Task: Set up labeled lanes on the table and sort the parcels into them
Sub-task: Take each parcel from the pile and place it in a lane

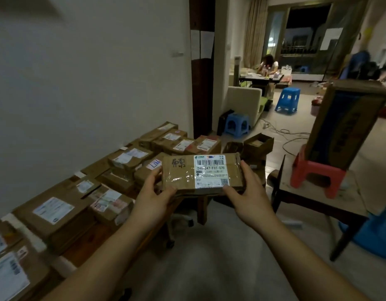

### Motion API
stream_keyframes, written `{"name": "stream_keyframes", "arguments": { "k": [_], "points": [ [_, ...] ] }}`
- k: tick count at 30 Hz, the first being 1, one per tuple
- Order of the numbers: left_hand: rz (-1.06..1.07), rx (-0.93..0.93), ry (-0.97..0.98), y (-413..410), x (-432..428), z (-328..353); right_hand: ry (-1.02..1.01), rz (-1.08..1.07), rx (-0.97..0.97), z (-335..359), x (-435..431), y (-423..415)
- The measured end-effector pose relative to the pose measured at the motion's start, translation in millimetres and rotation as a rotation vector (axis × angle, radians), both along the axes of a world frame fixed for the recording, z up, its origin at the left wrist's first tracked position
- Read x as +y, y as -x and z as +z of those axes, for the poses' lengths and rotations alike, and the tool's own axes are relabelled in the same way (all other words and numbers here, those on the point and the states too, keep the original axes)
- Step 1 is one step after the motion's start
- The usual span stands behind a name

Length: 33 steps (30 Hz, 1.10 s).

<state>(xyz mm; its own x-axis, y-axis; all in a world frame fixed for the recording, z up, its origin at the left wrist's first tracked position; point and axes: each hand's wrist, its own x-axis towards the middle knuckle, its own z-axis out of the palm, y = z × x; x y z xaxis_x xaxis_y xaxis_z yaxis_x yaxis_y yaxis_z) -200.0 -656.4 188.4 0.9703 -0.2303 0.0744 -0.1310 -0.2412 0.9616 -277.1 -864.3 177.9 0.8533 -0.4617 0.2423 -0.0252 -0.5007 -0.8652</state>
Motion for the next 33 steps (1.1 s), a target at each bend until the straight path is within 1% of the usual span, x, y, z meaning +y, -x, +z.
{"name": "stream_keyframes", "arguments": {
  "k": [7,10,13,16,18,22,24,28,33],
  "points": [
    [0.024,0.097,0.029,-92,-66,-32,0.041,0.027,0.11,-25,-70,-94],
    [0.023,0.135,0.019,-125,-92,-32,0.072,0.018,0.113,-24,-97,-133],
    [0.054,0.176,0.072,-153,-102,-29,0.05,0.029,0.131,-25,-111,-172],
    [0.119,0.139,0.039,-183,-100,-33,0.061,0.124,0.129,-27,-115,-210],
    [0.161,0.127,0.054,-200,-100,-36,0.071,0.195,0.126,-25,-120,-235],
    [0.267,0.142,0.075,-225,-114,-40,0.001,0.389,0.106,-17,-137,-284],
    [0.318,0.148,0.092,-237,-125,-41,0.006,0.464,0.095,-13,-150,-308],
    [0.392,0.139,0.055,-261,-157,-45,0.031,0.489,0.139,-16,-181,-357],
    [0.453,0.237,0.045,-293,-182,-53,0.076,0.525,0.137,-21,-205,-407]
  ]
}}
